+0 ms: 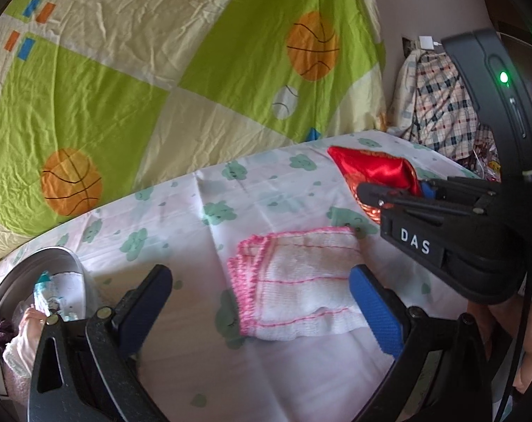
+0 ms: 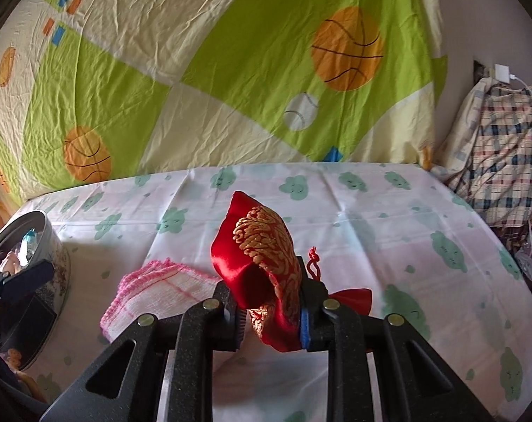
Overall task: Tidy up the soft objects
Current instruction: 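Close the left gripper on the folded white cloth with pink edging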
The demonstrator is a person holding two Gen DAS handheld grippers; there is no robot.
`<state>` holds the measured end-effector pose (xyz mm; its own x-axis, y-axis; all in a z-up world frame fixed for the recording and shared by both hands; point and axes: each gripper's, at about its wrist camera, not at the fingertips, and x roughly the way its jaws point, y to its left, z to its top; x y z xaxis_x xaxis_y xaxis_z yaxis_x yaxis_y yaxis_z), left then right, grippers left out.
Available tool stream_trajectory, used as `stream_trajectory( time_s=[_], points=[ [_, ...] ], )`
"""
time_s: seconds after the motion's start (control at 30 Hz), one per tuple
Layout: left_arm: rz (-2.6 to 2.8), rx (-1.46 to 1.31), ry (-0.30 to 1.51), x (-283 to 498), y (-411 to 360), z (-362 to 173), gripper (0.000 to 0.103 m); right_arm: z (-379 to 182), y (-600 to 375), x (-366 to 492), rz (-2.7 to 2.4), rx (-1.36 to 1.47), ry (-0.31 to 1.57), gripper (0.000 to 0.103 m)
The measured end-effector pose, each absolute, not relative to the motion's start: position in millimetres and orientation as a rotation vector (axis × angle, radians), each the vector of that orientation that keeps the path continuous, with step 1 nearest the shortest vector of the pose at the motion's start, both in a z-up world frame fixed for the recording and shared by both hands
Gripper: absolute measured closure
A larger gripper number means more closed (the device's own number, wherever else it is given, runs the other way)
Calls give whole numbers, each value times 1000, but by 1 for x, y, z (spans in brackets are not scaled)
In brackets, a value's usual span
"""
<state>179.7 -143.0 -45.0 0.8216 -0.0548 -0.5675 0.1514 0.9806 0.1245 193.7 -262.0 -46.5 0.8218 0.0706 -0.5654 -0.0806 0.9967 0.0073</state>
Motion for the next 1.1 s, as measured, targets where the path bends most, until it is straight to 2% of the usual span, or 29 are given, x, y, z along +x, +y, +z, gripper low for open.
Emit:
stream_trajectory(
  time_s=[0.5,0.63,0.7,0.77,0.8,0.87,1.0,1.1],
  points=[
    [-198,208,791,220,-179,-73,1,-45,-270,189,49,13,585,78],
    [-217,218,861,228,-184,-82,14,-45,-267,188,57,5,581,78],
    [-234,179,869,228,-178,-82,25,-45,-264,186,64,-3,574,78],
    [-239,145,862,228,-173,-81,45,-45,-261,185,66,-16,568,78],
    [-248,127,855,226,-171,-80,49,-45,-260,185,68,-20,568,78],
    [-260,106,839,224,-168,-77,69,-47,-257,184,68,-32,570,78],
    [-272,88,809,216,-163,-72,76,-47,-256,182,65,-37,559,78],
    [-264,77,784,212,-157,-68,77,-47,-257,181,64,-31,555,78]
  ],
)
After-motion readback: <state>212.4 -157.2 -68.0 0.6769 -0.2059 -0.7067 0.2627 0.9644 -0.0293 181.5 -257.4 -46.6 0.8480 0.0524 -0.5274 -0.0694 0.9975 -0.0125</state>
